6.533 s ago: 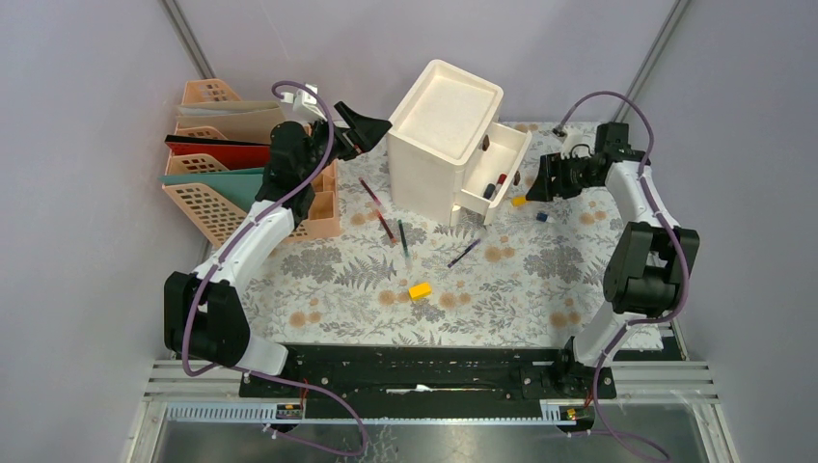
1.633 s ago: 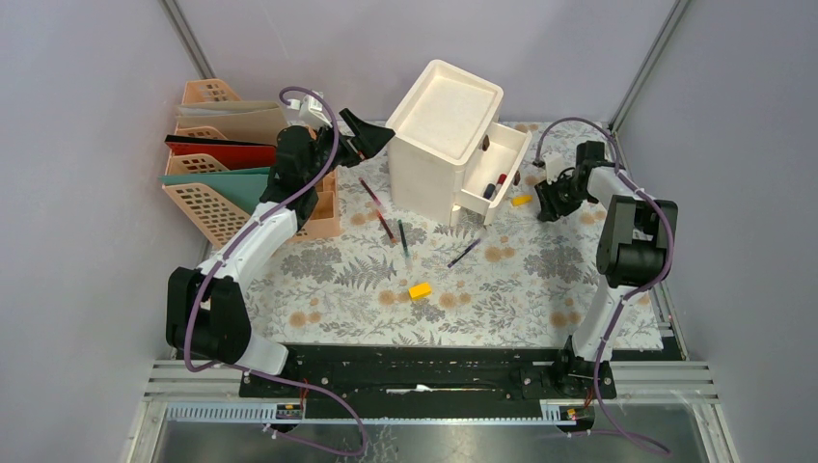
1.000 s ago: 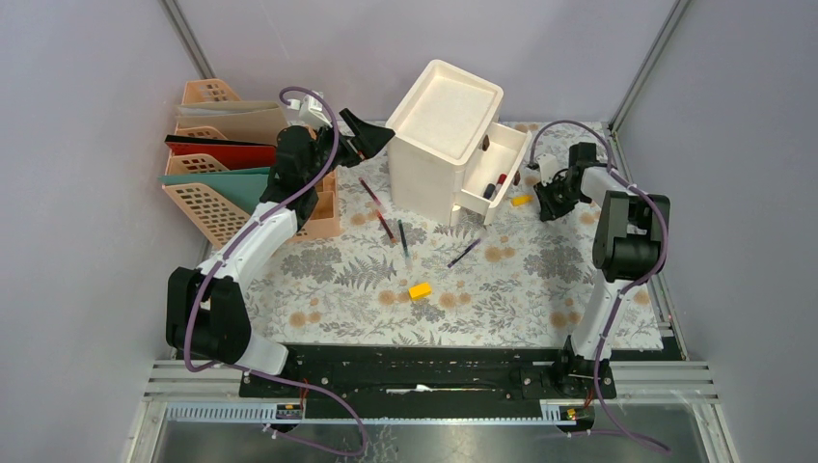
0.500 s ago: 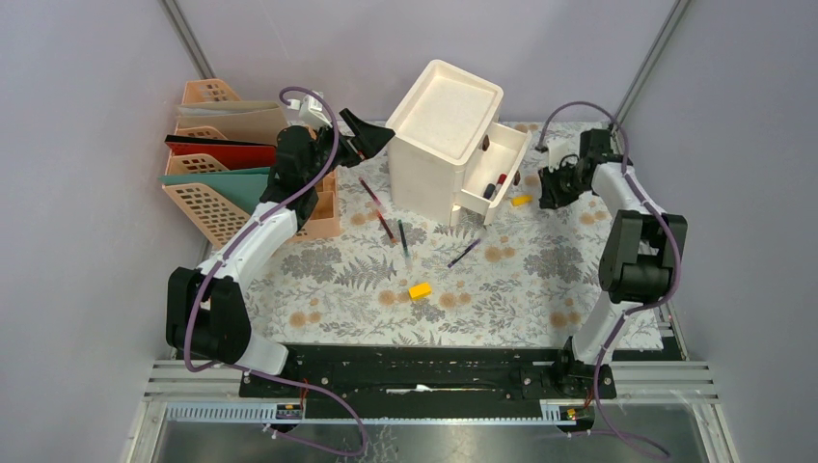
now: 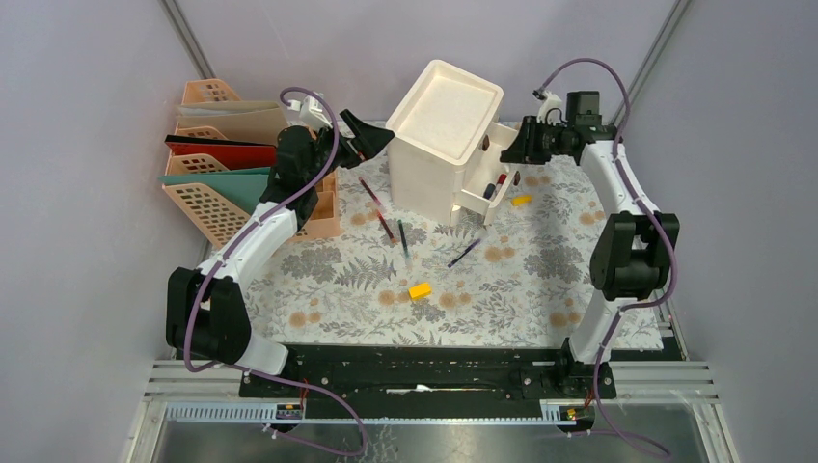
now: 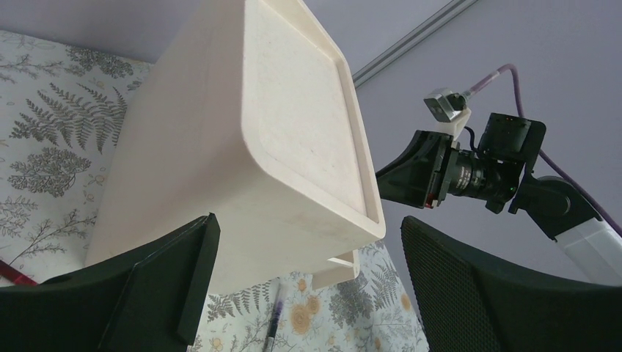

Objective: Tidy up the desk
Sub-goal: Pick up the stationery from the center of the board, then place the stationery in the drawer.

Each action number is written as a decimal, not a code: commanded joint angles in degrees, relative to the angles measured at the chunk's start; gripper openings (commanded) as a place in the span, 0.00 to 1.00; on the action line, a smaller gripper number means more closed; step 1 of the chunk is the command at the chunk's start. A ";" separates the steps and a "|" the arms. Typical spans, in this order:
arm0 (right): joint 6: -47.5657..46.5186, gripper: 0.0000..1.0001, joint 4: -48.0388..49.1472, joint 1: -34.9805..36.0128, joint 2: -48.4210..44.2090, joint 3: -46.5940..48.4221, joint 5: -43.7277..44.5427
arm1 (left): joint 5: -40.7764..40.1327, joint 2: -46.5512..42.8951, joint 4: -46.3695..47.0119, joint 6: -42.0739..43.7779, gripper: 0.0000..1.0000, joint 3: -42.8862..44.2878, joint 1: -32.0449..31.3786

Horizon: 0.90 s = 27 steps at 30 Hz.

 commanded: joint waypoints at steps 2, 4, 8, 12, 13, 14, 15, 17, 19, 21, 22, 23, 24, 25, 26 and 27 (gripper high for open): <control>16.38 0.30 4.85 3.42 2.11 1.22 4.22 | -0.44 -2.62 1.00 0.36 0.99 0.76 -0.25; 17.66 0.46 5.68 3.72 2.39 0.63 2.84 | -0.56 -2.63 0.85 0.32 0.99 0.79 -0.35; 16.35 0.62 5.92 3.88 1.89 0.79 1.27 | -0.77 -2.58 0.28 0.58 0.99 1.23 -0.53; 12.61 0.70 5.06 3.75 -0.14 1.40 -0.81 | -0.83 -2.67 0.09 0.63 0.99 1.27 -0.57; 11.23 0.70 4.91 3.55 -0.84 1.29 -1.97 | -0.84 -2.74 0.00 0.67 0.99 1.30 -0.69; 10.00 0.70 4.68 3.27 -1.67 1.07 -3.32 | -0.98 -2.79 0.00 0.74 0.99 1.24 -0.62; 8.72 0.71 4.45 2.98 -2.50 0.74 -4.36 | -1.09 -2.89 -0.03 0.80 0.99 1.16 -0.70; 7.22 0.71 4.08 2.09 -4.07 -0.71 -4.64 | -1.20 -3.12 -0.04 0.93 0.99 0.88 -0.65; 6.65 0.71 4.15 1.04 -5.29 -2.16 -4.41 | -1.23 -3.23 0.00 0.93 0.99 0.60 -0.70; 6.73 0.70 4.16 -1.32 -5.82 -3.32 -3.87 | -1.20 -3.23 0.12 0.77 0.99 0.43 -0.61; 7.09 0.70 4.16 -2.32 -5.96 -3.85 -3.36 | -1.19 -3.24 0.13 0.76 0.99 0.28 -0.67; 7.54 0.69 4.24 -3.26 -6.20 -4.35 -2.68 | -1.23 -3.28 0.13 0.83 0.99 0.34 -0.66; 7.82 0.68 4.29 -4.07 -6.46 -4.84 -1.87 | -1.22 -3.37 0.13 0.91 0.99 0.30 -0.65; 8.05 0.68 4.33 -4.69 -6.72 -5.34 -0.47 | -1.32 -3.41 0.13 1.00 0.99 0.17 -0.69; 8.33 0.67 4.34 -5.29 -7.08 -5.96 1.45 | -1.43 -3.53 0.13 1.02 0.99 0.10 -0.66; 8.84 0.66 4.50 -5.49 -7.38 -6.80 3.96 | -1.57 -3.58 0.13 1.10 0.99 -0.03 -0.70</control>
